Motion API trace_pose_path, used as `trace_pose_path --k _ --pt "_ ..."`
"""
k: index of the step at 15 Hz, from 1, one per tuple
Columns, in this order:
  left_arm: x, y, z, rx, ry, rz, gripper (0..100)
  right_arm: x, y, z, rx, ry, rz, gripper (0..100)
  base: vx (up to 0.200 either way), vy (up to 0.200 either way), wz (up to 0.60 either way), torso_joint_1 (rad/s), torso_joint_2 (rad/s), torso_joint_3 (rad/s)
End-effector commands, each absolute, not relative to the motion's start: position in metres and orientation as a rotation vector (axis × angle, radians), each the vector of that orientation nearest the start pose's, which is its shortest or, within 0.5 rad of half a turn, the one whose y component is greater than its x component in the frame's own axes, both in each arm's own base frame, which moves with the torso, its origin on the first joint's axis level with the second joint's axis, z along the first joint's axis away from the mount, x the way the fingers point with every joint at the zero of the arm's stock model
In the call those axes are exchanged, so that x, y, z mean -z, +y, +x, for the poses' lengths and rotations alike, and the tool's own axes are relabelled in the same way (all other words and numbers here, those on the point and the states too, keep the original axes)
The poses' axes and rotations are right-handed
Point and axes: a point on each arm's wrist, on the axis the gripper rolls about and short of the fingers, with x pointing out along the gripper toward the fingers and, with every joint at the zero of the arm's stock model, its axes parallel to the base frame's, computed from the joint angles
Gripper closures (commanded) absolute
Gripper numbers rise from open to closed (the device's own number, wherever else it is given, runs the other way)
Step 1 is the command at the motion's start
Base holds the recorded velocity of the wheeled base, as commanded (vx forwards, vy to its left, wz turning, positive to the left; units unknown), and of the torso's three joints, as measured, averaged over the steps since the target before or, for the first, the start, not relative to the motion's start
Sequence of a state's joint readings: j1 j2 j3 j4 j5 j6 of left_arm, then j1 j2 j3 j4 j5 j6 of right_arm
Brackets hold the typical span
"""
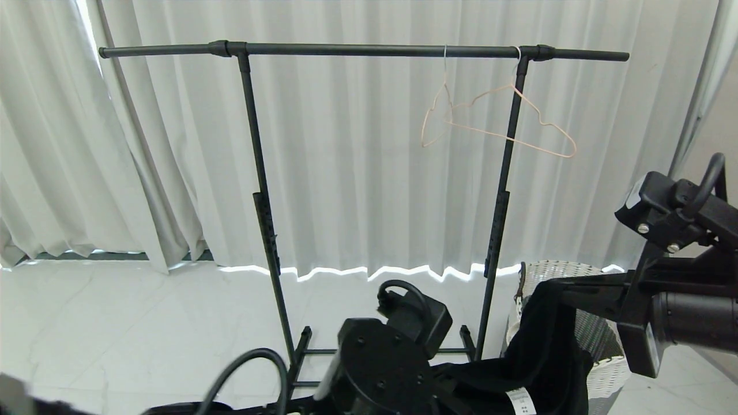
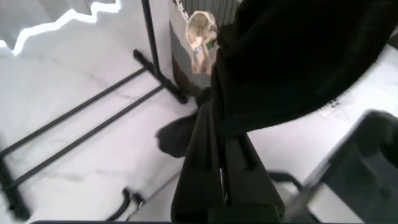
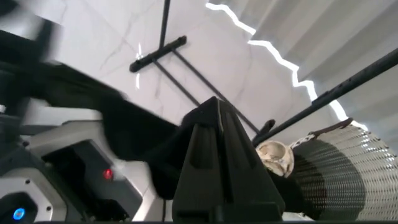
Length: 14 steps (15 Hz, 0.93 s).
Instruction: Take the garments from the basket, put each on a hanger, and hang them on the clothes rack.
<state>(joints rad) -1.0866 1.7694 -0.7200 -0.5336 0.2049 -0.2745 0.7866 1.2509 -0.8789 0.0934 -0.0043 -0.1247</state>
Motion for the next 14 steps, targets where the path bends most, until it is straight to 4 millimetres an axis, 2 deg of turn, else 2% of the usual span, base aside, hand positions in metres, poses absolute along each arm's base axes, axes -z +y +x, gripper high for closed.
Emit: trace_pose_path --k 1,3,5,7,9,12,14 --pt "-0.199 -0.212 0.111 0.820 0.486 0.026 100 -0.248 0.131 0.133 -0.786 0.377 -0.293 100 0.000 0.000 0.00 0.000 0.00 0.000" --pt "-0.224 -0.185 0.098 0.810 0.521 0.060 100 -0.251 0.128 0.130 -0.782 0.356 -0.285 100 0.000 0.000 0.00 0.000 0.00 0.000" --pt "-0.246 -0.173 0.093 0.801 0.509 0.055 100 -0.255 0.124 0.127 -0.762 0.336 -0.282 100 0.000 0.000 0.00 0.000 0.00 0.000" --pt "-0.262 -0.173 0.094 0.745 0.466 0.051 100 -0.260 0.120 0.122 -0.759 0.311 -0.274 100 0.000 0.000 0.00 0.000 0.00 0.000" --pt "-0.267 -0.170 0.097 0.687 0.423 0.117 100 -0.263 0.116 0.119 -0.757 0.292 -0.266 100 0.000 0.000 0.00 0.000 0.00 0.000" --pt "-0.274 -0.157 0.115 0.576 0.336 0.291 100 -0.273 0.111 0.114 -0.757 0.246 -0.250 100 0.000 0.000 0.00 0.000 0.00 0.000" --pt "-0.292 -0.149 0.133 0.505 0.274 0.335 100 -0.300 0.116 0.119 -0.756 0.172 -0.220 100 0.000 0.000 0.00 0.000 0.00 0.000"
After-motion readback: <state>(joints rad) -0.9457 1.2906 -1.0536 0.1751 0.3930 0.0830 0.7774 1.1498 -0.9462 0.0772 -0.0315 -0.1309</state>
